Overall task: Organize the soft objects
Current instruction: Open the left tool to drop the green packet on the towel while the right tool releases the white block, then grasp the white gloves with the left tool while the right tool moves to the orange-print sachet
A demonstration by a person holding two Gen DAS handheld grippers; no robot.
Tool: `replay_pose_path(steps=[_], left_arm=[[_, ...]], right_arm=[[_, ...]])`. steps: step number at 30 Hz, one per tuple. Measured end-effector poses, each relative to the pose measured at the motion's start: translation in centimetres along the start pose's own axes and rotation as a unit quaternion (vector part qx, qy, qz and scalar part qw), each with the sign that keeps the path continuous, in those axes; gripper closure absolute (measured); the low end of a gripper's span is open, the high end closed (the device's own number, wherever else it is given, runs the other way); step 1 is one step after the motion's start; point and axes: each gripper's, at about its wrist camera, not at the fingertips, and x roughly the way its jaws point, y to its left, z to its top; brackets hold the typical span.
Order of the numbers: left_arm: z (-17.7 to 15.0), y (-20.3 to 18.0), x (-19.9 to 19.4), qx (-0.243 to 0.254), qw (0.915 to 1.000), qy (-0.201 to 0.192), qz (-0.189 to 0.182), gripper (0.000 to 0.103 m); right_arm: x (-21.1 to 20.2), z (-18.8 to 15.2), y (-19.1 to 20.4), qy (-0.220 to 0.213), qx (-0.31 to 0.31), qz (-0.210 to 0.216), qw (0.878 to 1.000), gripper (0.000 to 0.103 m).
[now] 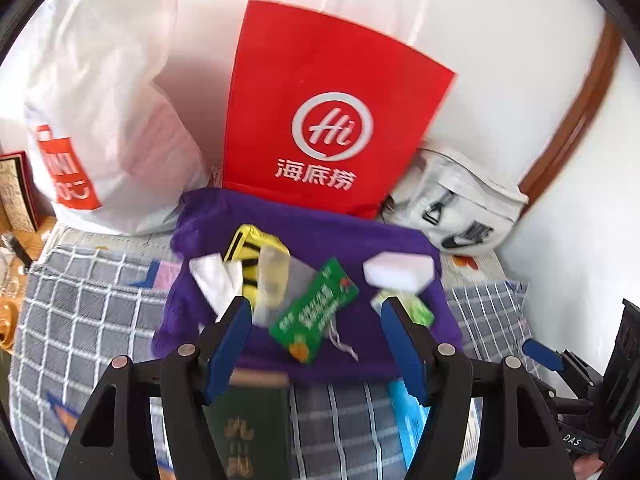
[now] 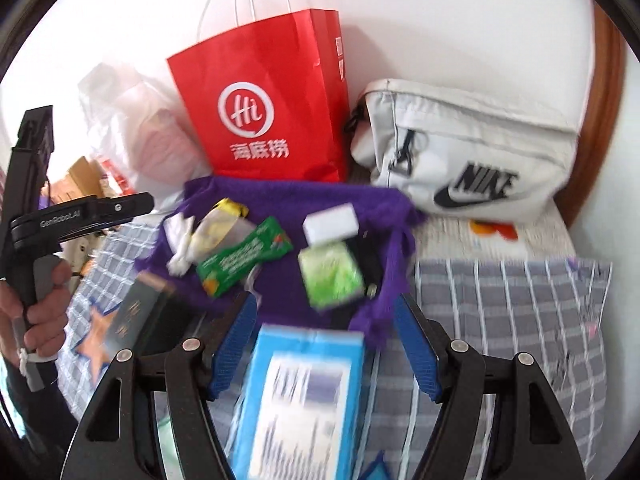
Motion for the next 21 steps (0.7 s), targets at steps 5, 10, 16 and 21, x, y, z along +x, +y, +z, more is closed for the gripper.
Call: replay_pose_path(steps=[5,10,16,21], left_arm=[[-3.7,-1.0,-3.2,0.02,0.9998,0.001,0.009,0.037],[-8.8,-1.6,-4.9,0.041,0.9989,0.024,0.004,0.037],[-15.0,-2.6,-4.3,0.055,0.9963,0.065,-0.01,0.037],[-18.9,-3.9,-2.5,0.054,0.9926,0.105,-0.03,0.037]], right_arm=[[-3.3,-4.8,0.6,0.007,0.01,0.015,1.0,0.032],[-5.1,-9.6,1.9,0.014,-0.001,0.018,1.0,0.032],[-6.2,-14.3,1.3,0.026,0.031,0.024,0.999,0.032],[-6.8,-17.4,0.5,0.031,0.052,0.018,0.998,0.032]])
